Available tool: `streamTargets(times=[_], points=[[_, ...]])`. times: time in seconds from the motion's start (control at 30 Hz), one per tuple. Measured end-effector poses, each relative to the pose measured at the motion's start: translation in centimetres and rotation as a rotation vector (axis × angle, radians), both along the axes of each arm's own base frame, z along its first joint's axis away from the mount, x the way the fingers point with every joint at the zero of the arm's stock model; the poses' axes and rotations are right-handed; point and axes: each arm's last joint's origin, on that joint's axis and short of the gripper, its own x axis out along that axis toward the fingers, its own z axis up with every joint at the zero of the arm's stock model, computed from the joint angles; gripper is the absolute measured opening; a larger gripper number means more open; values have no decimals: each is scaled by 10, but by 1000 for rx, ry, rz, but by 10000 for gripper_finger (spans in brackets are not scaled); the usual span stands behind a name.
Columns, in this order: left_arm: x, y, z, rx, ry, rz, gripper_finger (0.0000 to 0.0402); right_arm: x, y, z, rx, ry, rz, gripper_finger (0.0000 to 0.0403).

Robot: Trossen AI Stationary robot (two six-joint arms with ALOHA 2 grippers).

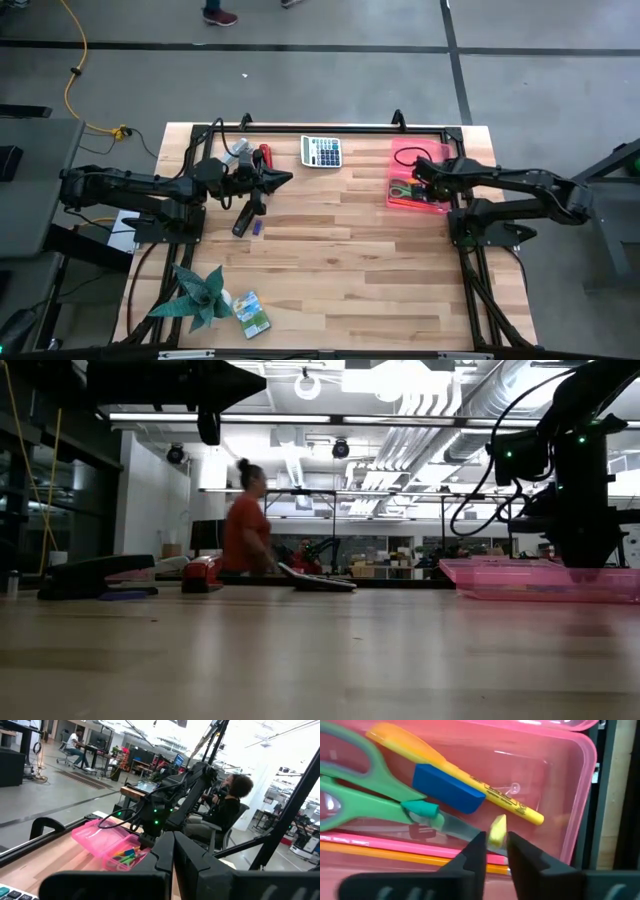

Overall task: Pack school essentials
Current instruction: Put the yellow eraser into the pink supply box, then put the blue eraser into the pink supply box

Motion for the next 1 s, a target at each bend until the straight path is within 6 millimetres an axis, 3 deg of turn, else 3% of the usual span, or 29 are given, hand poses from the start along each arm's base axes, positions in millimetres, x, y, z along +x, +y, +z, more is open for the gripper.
streamTargets(times=[0.2,0.3,0.4,0.47,0.6,0.7,0.87,1.0], points=[[0,0,0,15,4,2,0,5,-3,10,-13,-23,60,133],[0,0,0,26,7,-7,0,13,-8,25,-51,-69,117,152],[-1,-1,2,41,3,-32,0,30,-14,48,-189,-246,235,161],[-3,-1,4,44,-5,-37,0,48,-14,66,-333,-453,357,162],[-9,1,6,34,9,-53,0,79,1,97,-593,-861,635,159],[-11,0,5,25,37,-58,0,92,18,112,-762,-1052,776,156],[-8,-6,-3,-19,163,-97,0,99,40,119,-883,-1081,987,156],[3,-16,7,24,280,-157,0,100,48,119,-904,-1072,1067,156]])
